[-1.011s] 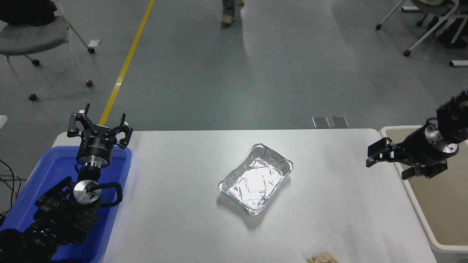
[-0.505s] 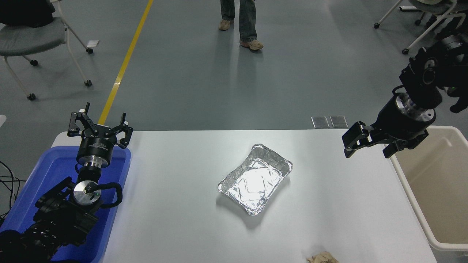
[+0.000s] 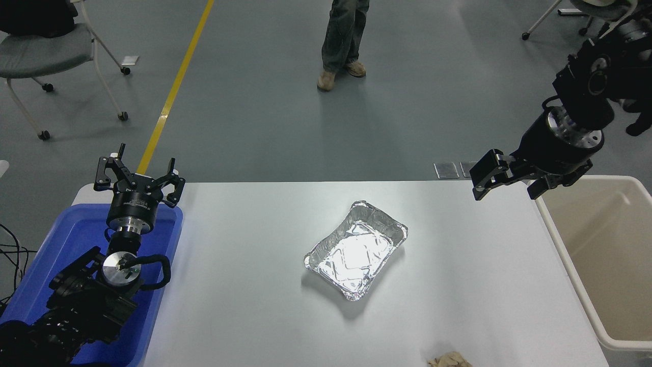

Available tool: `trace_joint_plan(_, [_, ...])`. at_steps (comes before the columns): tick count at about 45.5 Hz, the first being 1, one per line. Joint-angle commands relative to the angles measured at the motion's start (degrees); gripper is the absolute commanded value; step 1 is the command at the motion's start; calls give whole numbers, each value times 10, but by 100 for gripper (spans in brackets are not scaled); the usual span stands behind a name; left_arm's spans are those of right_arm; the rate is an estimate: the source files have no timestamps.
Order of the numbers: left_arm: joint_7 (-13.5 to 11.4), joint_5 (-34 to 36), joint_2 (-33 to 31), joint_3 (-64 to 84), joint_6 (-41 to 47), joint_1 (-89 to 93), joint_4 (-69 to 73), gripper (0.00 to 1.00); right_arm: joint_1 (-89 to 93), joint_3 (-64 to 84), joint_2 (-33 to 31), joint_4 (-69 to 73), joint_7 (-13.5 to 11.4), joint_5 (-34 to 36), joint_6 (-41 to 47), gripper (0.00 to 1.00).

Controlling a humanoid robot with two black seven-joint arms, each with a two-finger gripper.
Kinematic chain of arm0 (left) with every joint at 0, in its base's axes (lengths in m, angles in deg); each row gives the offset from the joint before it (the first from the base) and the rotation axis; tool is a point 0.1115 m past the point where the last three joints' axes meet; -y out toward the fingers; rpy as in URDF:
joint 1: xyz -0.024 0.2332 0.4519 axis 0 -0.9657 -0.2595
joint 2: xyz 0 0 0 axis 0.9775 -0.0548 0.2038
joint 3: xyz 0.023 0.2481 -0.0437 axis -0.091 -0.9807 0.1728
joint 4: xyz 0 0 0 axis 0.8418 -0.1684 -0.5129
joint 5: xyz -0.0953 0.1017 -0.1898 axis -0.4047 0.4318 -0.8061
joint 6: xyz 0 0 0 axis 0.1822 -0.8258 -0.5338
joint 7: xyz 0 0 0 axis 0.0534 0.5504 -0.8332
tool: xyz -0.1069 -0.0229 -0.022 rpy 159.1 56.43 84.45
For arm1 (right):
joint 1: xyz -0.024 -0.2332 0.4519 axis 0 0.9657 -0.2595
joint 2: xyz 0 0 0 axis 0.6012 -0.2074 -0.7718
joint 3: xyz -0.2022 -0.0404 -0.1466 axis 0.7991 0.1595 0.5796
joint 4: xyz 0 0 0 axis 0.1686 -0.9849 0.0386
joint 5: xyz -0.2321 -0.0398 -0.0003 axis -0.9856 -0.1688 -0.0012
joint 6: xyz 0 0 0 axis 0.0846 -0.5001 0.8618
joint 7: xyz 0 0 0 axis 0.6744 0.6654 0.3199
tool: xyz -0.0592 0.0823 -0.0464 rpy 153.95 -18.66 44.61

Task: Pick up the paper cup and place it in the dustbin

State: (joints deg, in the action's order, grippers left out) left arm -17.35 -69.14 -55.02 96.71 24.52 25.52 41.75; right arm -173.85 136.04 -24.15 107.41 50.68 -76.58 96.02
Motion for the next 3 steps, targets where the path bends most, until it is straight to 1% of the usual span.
trace_joint_plan(1, [0,0,0,0,0,0,0,99,-8,1,2,-1,0,0,0,100])
trace_joint_plan(3, [0,0,0,0,0,0,1,99,-8,2,2,-1,0,0,0,100])
